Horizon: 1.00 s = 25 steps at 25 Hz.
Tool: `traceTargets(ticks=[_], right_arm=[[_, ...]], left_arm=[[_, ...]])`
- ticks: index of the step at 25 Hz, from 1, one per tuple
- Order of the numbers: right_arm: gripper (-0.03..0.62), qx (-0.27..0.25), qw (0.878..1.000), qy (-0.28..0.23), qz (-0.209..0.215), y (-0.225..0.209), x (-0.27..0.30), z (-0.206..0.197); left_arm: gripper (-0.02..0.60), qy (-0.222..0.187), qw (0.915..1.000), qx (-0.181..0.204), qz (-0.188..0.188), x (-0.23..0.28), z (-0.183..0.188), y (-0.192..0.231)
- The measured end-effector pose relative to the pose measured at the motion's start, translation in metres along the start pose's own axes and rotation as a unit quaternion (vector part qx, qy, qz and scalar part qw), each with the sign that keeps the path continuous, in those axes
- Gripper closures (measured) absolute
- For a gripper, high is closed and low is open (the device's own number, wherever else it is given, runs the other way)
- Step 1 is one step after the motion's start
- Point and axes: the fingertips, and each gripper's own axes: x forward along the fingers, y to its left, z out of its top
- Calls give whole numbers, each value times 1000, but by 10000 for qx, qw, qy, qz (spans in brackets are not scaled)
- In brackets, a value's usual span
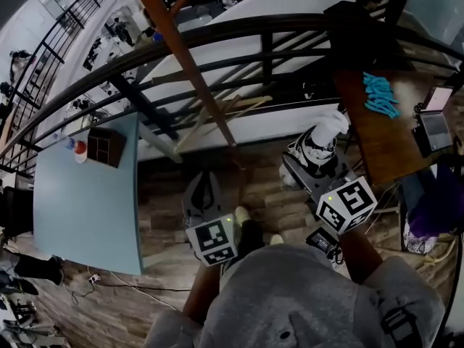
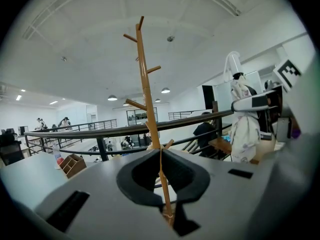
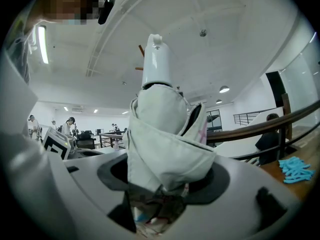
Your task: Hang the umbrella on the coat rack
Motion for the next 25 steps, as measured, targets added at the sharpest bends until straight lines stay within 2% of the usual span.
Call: traceTargets(ticks=[11, 17, 25], right_arm=[[299, -20, 9999, 58, -99, -20, 62, 14], [299, -43, 9997, -25, -227, -43, 87, 36], [299, -36, 9997, -1, -245, -37, 111, 48]], left_arm=[[558, 27, 9999, -6, -137, 58, 12, 27], [558, -132, 9993, 47, -341, 94, 35, 26], [558, -89, 9992, 41, -383, 110, 31, 47]])
